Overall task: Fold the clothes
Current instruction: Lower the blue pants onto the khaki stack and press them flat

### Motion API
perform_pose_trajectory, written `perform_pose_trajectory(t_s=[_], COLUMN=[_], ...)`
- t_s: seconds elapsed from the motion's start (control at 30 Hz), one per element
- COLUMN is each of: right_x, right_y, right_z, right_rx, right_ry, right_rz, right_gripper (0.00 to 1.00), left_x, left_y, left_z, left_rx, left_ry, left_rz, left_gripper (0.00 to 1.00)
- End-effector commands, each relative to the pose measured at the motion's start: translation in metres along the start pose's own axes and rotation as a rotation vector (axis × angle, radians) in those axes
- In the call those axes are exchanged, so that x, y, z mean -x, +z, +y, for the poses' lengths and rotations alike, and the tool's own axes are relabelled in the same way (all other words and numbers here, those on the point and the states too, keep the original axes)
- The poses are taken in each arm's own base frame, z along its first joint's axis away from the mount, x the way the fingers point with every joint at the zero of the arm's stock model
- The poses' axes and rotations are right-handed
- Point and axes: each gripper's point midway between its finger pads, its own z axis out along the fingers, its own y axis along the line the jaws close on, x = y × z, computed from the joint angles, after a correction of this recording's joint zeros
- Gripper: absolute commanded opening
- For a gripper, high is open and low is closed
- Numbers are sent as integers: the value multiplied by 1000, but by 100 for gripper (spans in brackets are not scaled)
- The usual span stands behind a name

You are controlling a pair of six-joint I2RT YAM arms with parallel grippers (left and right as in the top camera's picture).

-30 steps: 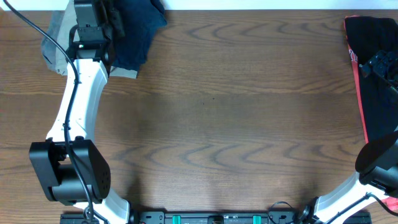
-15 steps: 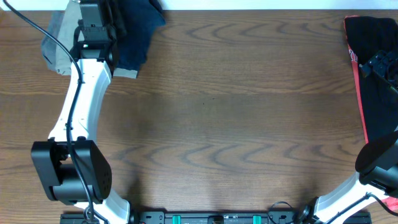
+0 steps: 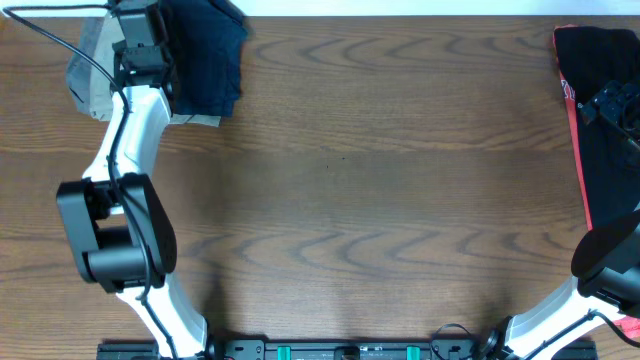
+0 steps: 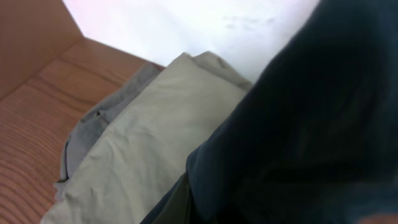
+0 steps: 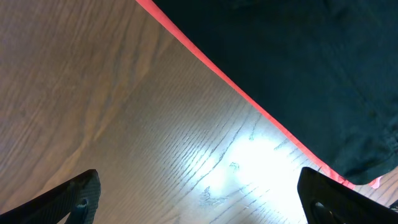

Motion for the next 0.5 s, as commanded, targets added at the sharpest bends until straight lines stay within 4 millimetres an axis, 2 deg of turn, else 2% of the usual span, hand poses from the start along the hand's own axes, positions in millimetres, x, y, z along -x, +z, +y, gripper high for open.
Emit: perform_pose_trajectory(t_s=[0.0, 0.2, 0.47], right_x=[2, 2, 2], right_y=[1, 1, 1], right_z=[-2, -2, -2], right_rx=[-8, -8, -8], right_ry=[15, 15, 15], right_rz=[-2, -2, -2], right_gripper=[99, 99, 99], left_x=[14, 13, 21], left_y=[12, 33, 40], left_z=[17, 37, 69], left_rx=[48, 80, 129], left_ry=[-25, 7, 38], left_rz=[-44, -78, -97], left_gripper=[6, 6, 7])
